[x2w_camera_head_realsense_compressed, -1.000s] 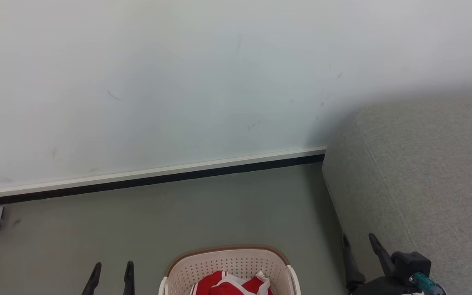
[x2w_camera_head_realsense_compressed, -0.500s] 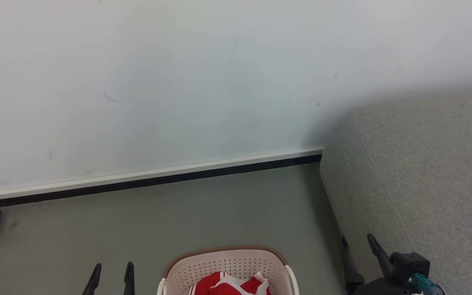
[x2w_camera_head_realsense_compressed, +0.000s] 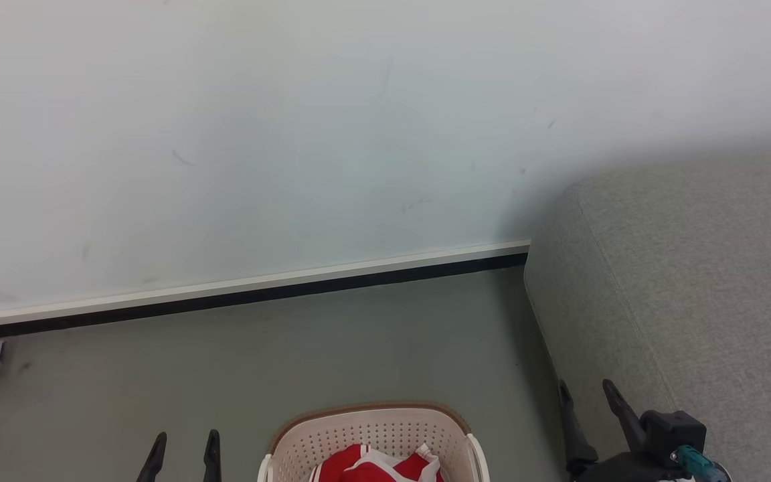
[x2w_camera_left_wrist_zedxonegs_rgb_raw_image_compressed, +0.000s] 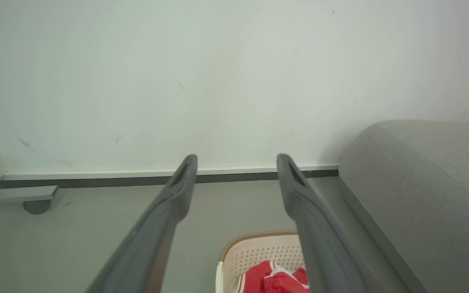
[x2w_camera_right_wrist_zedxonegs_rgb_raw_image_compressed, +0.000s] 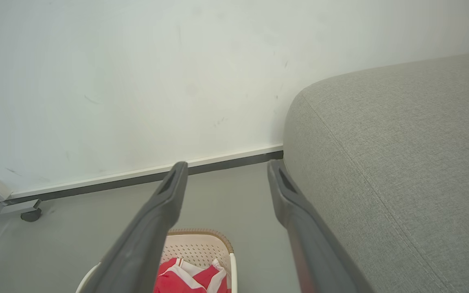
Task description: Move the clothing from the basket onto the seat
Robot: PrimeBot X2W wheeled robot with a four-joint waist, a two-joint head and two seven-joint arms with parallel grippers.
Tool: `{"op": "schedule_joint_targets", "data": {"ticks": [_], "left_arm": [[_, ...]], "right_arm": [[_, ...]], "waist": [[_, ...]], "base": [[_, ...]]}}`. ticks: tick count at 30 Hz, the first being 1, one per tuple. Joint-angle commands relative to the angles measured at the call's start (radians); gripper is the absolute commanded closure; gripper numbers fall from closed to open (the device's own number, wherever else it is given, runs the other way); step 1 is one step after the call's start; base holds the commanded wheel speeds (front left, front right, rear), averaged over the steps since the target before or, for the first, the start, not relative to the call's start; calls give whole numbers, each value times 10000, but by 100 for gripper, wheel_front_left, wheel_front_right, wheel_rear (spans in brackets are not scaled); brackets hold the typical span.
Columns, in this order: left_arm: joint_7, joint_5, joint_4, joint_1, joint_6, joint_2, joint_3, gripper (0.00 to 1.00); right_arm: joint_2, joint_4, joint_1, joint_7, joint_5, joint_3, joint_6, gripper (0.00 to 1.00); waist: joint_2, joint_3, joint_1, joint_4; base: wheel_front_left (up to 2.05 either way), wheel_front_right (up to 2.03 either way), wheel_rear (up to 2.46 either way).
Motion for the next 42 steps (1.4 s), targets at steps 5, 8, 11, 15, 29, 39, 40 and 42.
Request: {"op": "schedule_joint_targets", "data": {"ticks": [5,8,11,15,29,39,40,42], "left_arm": [[-62,-8,127,167,-56,-21,-13,0],[-62,-8,328,67,-147,-21,-102,0],[-60,180,781,-239,-296,-28,-427,0],[-54,414,1897,-1044,-522,3,-909,0],[1426,1336,6010,-4986,-523,74,-1833,0],[2471,1964,8283,-7585,-556,207,-2559,0],[2496,1995,8428,-7727,-565,211,-2608,0],[2602,2097,8711,-7987,-520,219,-2726,0]], "right_arm": [[-38,-90,16,18,-17,35,7,0],[-36,-167,-40,10,-3,59,7,0],[-36,-262,-59,29,-40,40,7,0],[-32,-398,-303,94,-138,-65,7,0],[-23,-789,-1028,-342,-24,-356,8,0],[-18,-1319,-1476,-612,382,-136,6,0],[-18,-1288,-1473,-635,403,-120,6,0],[-18,-1231,-1493,-683,465,-71,6,0]], "waist": [[0,42,0,-185],[0,147,0,-431],[0,348,0,-693],[0,926,0,-1081],[0,4006,0,-2099],[0,6196,0,-2861],[0,6320,0,-2911],[0,6595,0,-3012]], "base": [[0,0,0],[0,0,0],[0,0,0],[0,0,0],[0,0,0],[0,0,0],[0,0,0],[0,0,0]]}}
